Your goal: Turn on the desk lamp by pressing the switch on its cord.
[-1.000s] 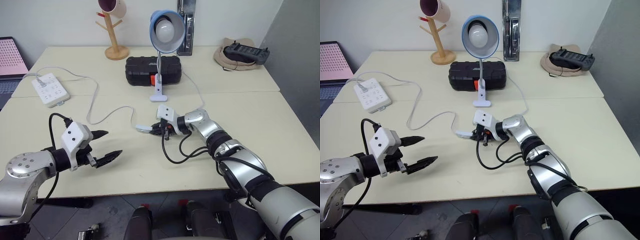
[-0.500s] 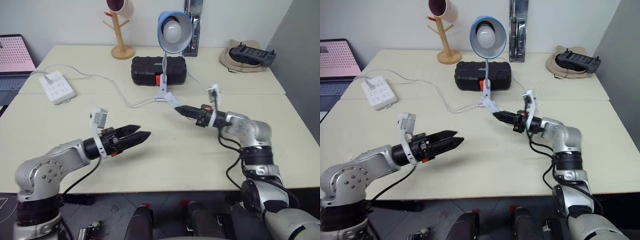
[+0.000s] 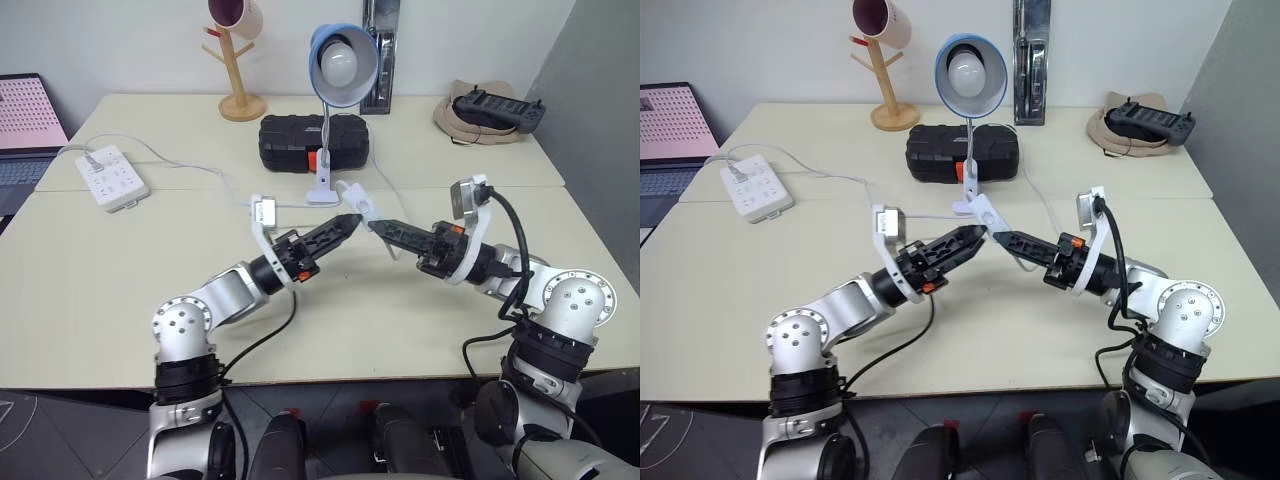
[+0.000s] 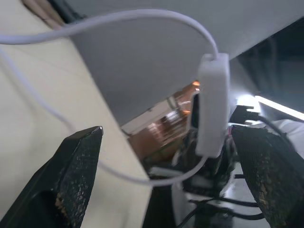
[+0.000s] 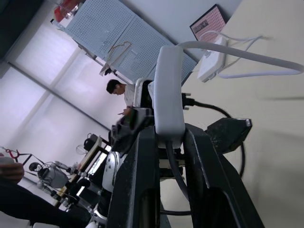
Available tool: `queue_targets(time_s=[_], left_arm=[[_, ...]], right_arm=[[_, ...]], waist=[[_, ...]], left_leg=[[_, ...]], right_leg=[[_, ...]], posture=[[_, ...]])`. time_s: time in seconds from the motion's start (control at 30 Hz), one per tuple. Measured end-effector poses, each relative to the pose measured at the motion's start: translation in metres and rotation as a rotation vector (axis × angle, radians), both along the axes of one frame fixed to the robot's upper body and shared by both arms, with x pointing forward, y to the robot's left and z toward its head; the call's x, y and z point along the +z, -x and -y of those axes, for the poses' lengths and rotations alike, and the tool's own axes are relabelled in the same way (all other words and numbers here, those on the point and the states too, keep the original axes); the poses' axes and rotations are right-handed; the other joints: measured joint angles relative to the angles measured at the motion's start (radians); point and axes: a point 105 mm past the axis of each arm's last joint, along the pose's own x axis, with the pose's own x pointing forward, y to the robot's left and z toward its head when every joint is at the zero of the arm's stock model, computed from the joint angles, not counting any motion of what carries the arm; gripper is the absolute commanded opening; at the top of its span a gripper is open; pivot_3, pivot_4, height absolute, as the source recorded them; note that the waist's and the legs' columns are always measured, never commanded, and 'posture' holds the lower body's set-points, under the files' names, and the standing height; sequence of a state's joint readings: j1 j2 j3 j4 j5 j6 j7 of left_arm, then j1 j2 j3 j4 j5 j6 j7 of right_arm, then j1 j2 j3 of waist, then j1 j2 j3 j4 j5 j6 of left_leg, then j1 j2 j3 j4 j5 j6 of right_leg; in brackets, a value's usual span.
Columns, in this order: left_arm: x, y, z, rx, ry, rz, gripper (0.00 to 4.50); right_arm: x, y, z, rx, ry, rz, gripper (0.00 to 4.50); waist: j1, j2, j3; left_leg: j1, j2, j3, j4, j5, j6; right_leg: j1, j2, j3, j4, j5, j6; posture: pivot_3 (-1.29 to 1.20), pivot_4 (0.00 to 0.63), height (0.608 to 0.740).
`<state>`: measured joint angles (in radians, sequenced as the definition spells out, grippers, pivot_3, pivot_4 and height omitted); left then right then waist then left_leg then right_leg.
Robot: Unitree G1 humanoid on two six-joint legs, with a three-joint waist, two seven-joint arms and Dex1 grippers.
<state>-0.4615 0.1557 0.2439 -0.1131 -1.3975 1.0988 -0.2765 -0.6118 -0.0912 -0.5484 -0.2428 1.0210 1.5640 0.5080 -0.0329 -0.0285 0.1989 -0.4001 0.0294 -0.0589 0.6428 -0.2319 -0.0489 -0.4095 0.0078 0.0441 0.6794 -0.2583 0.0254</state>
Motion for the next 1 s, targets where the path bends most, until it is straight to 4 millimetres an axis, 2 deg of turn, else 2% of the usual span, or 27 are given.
queue_targets(time_s=[0.13,0.5,0.6,0.73,1.0], left_arm=[[0.013,0.000,0.004,-0.010,0.051,0.020,4.50],[0.015,0.000,0.004,-0.008,0.074,0.016,4.50],[0.014,0.001,0.004,-0.011,0.081,0.017,4.04],[0.011,0.000,0.002,0.000,0.087,0.007,3.13],[0.014,0.003,0.002,-0.018,0.105,0.020,1.74]], right_arm=[[0.002,0.002,0.001,-0.012,-0.005,0.000,0.34],[0.008,0.007,0.005,0.001,-0.027,0.008,0.34],[0.007,0.008,0.007,-0.002,-0.029,0.001,0.34],[0.008,0.009,0.006,0.010,-0.033,-0.002,0.34],[0.005,0.009,0.006,-0.002,-0.022,-0.021,0.34]], waist=[[-0.001,0.000,0.000],[0.000,0.000,0.000],[0.000,0.000,0.000],[-0.001,0.000,0.000],[0.000,0.000,0.000]], left_leg=[[0.001,0.000,0.000,0.000,0.000,0.000],[0.000,0.000,0.000,0.000,0.000,0.000],[0.000,0.000,0.000,-0.001,0.000,0.000],[0.000,0.000,0.000,-0.001,0.000,0.000],[-0.001,0.000,0.000,-0.002,0.000,0.000]], right_leg=[[0.000,0.001,0.000,0.000,0.000,0.000],[0.000,0.001,0.000,-0.001,0.000,0.000],[0.000,0.001,0.000,-0.001,0.000,0.000],[0.000,0.001,0.000,-0.001,0.000,0.000],[0.000,0.001,0.000,-0.004,0.000,0.000]], posture=[[0.00,0.150,0.740],[0.00,0.150,0.740],[0.00,0.150,0.740],[0.00,0.150,0.740],[0.00,0.150,0.740]])
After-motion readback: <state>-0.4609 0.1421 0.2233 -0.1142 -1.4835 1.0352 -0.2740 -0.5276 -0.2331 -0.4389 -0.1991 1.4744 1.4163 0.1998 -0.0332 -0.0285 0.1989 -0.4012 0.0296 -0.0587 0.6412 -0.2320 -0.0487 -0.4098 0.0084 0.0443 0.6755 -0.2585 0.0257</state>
